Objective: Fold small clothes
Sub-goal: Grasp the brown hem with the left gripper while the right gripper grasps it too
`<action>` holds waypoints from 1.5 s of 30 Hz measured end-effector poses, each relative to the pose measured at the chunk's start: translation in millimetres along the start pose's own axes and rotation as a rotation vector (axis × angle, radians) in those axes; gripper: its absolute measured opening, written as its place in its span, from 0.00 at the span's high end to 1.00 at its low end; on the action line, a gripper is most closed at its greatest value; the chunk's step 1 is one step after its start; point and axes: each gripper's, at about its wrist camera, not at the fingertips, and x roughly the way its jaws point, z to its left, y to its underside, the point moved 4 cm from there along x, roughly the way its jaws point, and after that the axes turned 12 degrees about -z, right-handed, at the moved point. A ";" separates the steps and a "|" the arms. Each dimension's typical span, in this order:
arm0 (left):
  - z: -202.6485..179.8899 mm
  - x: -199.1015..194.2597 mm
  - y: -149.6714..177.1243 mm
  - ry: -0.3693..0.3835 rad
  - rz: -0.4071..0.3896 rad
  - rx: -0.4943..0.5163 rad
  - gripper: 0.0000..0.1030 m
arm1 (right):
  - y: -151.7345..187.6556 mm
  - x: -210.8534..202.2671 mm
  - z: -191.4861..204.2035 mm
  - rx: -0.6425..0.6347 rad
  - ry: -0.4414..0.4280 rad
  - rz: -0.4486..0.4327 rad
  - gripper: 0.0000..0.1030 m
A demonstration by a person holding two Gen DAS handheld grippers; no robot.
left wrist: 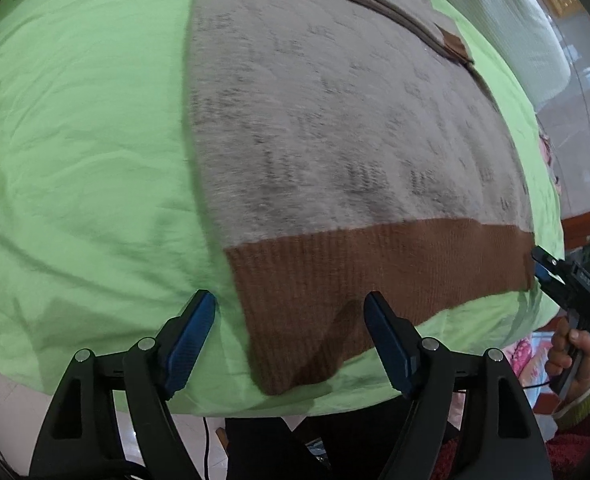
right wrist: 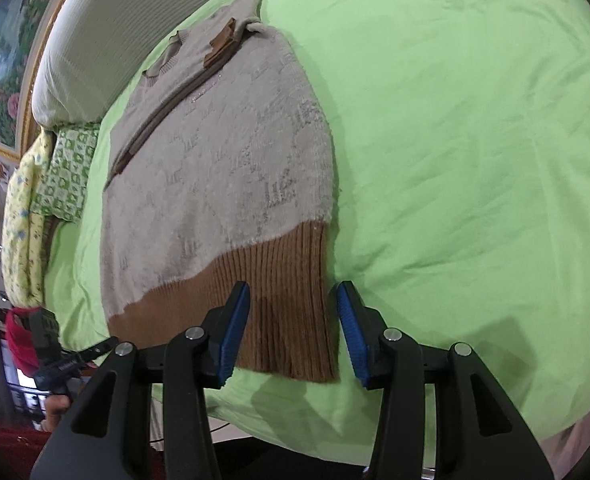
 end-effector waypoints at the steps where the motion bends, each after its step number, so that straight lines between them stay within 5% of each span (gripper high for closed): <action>1: -3.5 2.0 -0.7 0.015 0.009 0.000 0.35 | -0.4 1.4 -0.3 0.008 -0.006 0.008 0.55; 4: -9.4 7.5 1.0 0.037 0.028 0.015 0.62 | -0.5 4.7 0.6 0.016 -0.025 0.025 0.64; 5: -8.1 8.2 1.6 0.048 0.032 0.020 0.80 | 0.1 7.2 1.7 0.006 -0.029 0.039 0.81; 6: -10.3 10.8 0.7 0.062 0.037 0.011 0.87 | 0.8 9.1 1.7 0.003 -0.030 0.053 0.92; 8: -9.5 8.7 -2.1 0.096 0.027 -0.016 0.90 | 2.9 12.6 3.5 0.003 -0.044 0.077 0.92; 16: -24.1 -33.9 -42.7 0.191 -0.129 0.004 0.91 | -41.2 -11.8 42.1 -0.014 -0.256 -0.039 0.92; 25: -33.6 -63.4 -162.1 0.237 -0.375 -0.054 0.91 | -143.5 -3.0 104.8 -0.049 -0.398 -0.227 0.92; 34: -23.0 -40.6 -293.9 0.186 -0.503 -0.096 0.92 | -250.8 51.2 145.2 -0.084 -0.412 -0.296 0.92; 45: -0.8 39.2 -412.7 0.092 -0.497 -0.133 0.92 | -344.4 155.9 151.1 -0.058 -0.337 -0.278 0.92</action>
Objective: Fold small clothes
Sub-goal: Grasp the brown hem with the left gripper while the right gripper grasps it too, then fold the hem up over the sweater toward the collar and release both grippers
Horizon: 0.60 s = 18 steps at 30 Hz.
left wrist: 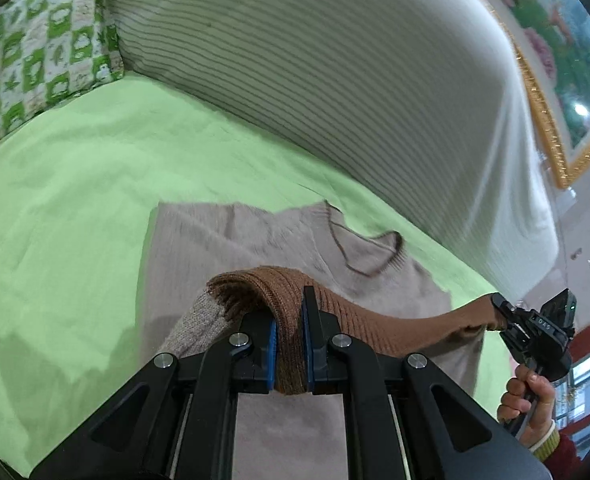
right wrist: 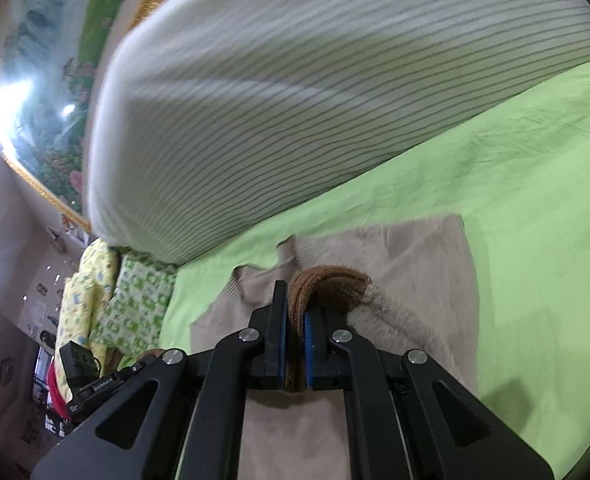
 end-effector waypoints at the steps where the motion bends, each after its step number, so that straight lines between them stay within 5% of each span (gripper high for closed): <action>1: 2.3 7.8 -1.2 -0.006 0.002 0.001 0.92 | -1.9 6.6 -4.0 0.006 0.003 0.003 0.92; 18: 35.4 100.4 -1.2 -0.104 0.073 -0.042 0.86 | -5.6 92.9 -58.0 0.011 0.186 0.071 0.91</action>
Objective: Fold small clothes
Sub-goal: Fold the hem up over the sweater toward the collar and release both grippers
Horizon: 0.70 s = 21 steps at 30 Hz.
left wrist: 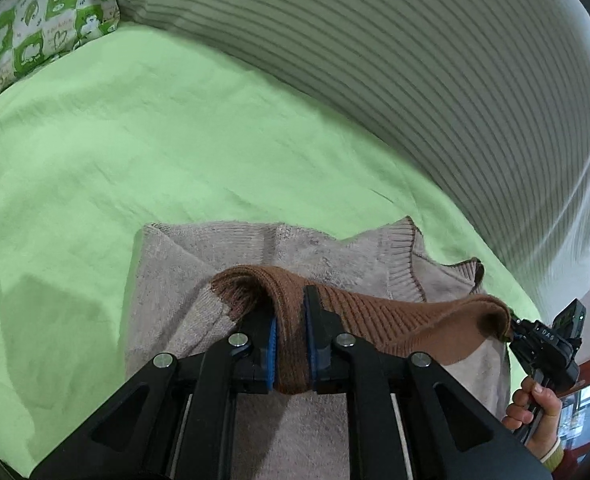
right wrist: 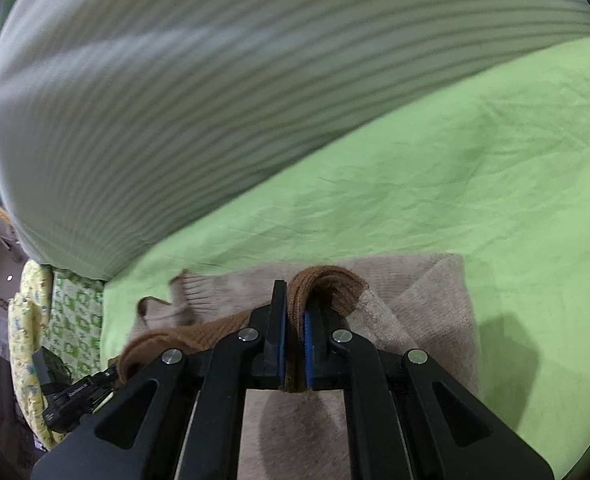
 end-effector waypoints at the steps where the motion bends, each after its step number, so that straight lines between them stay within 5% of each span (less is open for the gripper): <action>1: -1.0 -1.9 -0.2 0.001 0.000 -0.001 0.86 | 0.5 1.7 -0.9 0.001 0.013 0.008 0.90; 5: -6.9 -15.1 -3.0 -0.006 -0.019 0.010 0.80 | -2.9 -4.1 4.3 -0.030 0.031 0.010 0.85; 10: -10.2 -39.1 -10.6 -0.048 -0.091 0.047 0.68 | -16.0 -27.5 9.0 -0.072 0.066 -0.069 0.51; 17: -20.3 -77.6 1.7 -0.029 -0.106 0.084 0.64 | -19.5 -66.7 17.1 -0.078 0.023 -0.107 0.50; 21: -42.9 -83.5 42.0 0.032 -0.032 0.124 0.63 | 5.3 -83.7 30.2 -0.128 -0.003 -0.082 0.50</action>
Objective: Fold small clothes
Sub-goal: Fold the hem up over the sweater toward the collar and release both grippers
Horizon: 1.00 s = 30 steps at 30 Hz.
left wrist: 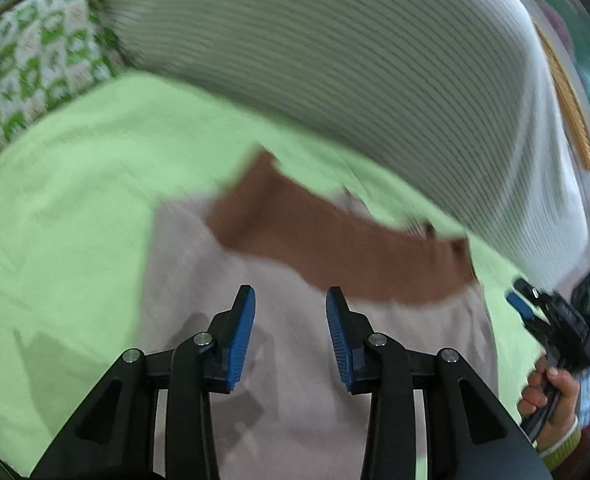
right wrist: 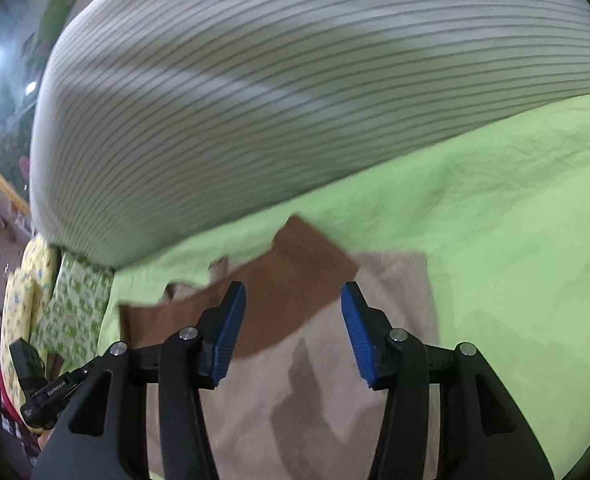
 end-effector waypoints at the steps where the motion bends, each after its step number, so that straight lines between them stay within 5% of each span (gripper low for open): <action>1: -7.2 -0.1 8.2 0.015 0.017 0.017 0.62 | 5.9 -3.5 3.0 -0.011 -0.008 0.009 0.50; 6: -53.8 1.9 47.9 0.081 0.080 0.175 0.61 | 45.6 -9.1 35.1 -0.116 -0.095 0.085 0.50; 14: -73.6 27.7 59.2 0.096 0.092 0.253 0.61 | 88.2 15.3 76.2 -0.279 -0.225 0.218 0.50; 19: -59.1 59.7 59.4 0.032 0.113 0.269 0.62 | 98.4 53.1 58.4 -0.353 -0.098 0.276 0.50; 25: -49.4 79.6 43.7 -0.055 0.066 0.309 0.67 | 87.3 79.6 40.9 -0.571 0.091 0.181 0.51; 30: -12.3 87.1 18.5 -0.083 0.044 0.217 0.82 | 63.0 91.5 20.3 -0.508 0.153 0.146 0.53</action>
